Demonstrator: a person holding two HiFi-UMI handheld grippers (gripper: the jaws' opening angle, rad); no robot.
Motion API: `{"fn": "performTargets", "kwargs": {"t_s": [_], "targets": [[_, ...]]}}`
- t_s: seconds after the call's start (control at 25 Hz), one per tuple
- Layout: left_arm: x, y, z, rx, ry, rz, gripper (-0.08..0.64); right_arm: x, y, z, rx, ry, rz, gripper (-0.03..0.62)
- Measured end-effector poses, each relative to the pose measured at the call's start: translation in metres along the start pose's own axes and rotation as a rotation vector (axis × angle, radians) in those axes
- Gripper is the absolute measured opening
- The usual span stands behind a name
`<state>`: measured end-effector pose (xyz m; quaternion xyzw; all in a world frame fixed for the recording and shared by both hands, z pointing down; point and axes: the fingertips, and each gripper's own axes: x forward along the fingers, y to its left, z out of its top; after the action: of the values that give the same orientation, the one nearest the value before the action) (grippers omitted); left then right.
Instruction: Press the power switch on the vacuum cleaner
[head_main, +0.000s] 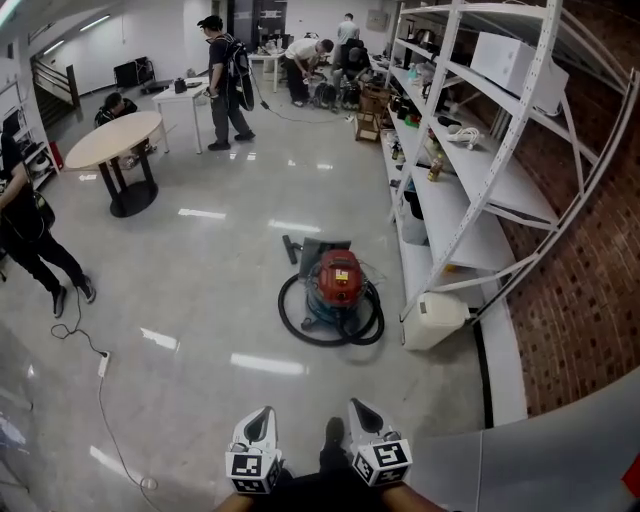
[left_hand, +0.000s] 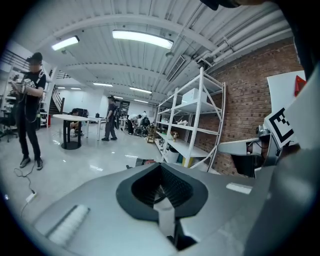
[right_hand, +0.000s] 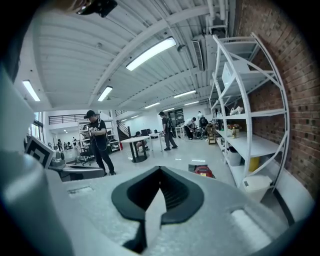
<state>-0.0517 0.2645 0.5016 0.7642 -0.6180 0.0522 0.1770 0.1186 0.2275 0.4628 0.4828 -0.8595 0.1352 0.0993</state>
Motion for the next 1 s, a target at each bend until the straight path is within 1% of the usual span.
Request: {"fn": "performTargets", "kwargs": {"t_s": [0.28, 0.52, 0.76, 1.0], "targets": [[0.076, -0.015, 0.028, 0.024, 0.01, 0.0, 0.017, 0.049, -0.055, 0.019, -0.008, 0.012, 0.027, -0.008], [0.137, -0.026, 0.058, 0.034, -0.003, 0.034, 0.017, 0.092, -0.104, 0.042, -0.019, 0.01, 0.073, -0.008], [0.175, -0.031, 0.069, 0.04, -0.003, 0.068, 0.017, 0.122, -0.136, 0.061, -0.052, -0.003, 0.103, -0.009], [0.197, -0.028, 0.08, 0.049, 0.001, 0.083, 0.017, 0.141, -0.15, 0.065, -0.042, 0.01, 0.108, -0.009]]}}
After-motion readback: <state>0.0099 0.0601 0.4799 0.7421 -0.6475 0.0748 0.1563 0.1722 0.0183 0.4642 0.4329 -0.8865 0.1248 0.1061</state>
